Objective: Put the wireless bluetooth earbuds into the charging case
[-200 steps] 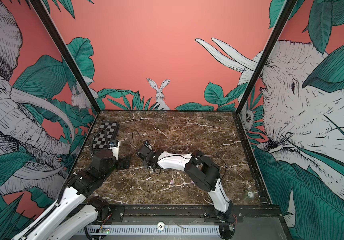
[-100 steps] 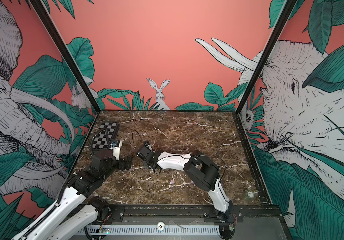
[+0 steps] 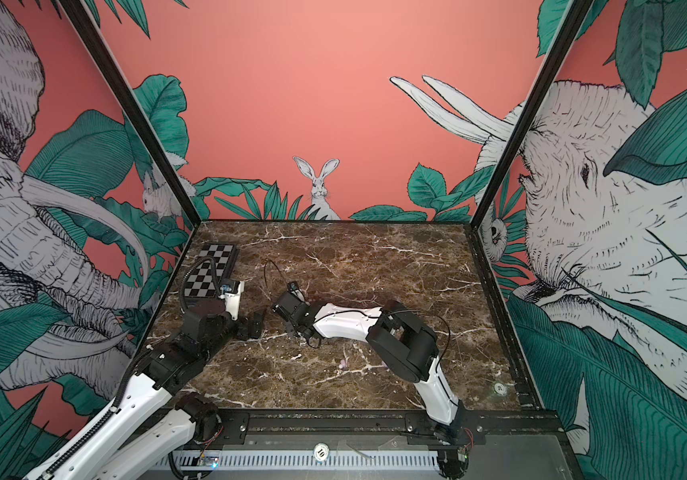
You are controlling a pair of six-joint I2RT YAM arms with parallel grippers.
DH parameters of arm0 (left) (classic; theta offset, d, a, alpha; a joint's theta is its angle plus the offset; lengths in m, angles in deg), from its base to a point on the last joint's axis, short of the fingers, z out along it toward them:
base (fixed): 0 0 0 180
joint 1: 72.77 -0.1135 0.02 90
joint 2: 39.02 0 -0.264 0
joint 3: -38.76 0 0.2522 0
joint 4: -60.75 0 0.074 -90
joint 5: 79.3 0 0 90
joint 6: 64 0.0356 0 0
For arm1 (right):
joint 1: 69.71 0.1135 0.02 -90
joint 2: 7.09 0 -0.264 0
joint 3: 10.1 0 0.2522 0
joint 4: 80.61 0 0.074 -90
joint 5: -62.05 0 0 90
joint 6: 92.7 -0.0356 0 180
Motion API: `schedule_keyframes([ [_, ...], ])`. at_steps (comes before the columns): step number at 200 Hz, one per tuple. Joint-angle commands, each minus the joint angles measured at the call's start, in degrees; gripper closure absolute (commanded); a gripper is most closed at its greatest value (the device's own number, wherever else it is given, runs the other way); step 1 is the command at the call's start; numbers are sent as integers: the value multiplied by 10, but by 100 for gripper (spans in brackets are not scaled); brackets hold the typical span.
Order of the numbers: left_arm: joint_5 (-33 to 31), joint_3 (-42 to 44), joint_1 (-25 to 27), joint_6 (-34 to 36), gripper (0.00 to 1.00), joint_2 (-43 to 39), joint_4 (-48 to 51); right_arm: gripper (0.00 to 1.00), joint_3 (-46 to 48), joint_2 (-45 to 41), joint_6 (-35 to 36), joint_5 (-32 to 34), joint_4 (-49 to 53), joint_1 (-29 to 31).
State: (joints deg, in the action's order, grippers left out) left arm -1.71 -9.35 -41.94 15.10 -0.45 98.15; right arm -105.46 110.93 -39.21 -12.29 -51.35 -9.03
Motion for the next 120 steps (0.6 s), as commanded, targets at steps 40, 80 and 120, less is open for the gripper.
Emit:
schedule_keyframes([
  [40,2,2,2,3,1,-1,-9,94,-11,11,-11,-1,8,-3],
  [80,1,2,2,3,1,-1,-9,85,-12,10,-11,-2,11,-3],
  [120,1,2,2,3,1,-1,-8,83,-14,8,-11,-4,11,-3],
])
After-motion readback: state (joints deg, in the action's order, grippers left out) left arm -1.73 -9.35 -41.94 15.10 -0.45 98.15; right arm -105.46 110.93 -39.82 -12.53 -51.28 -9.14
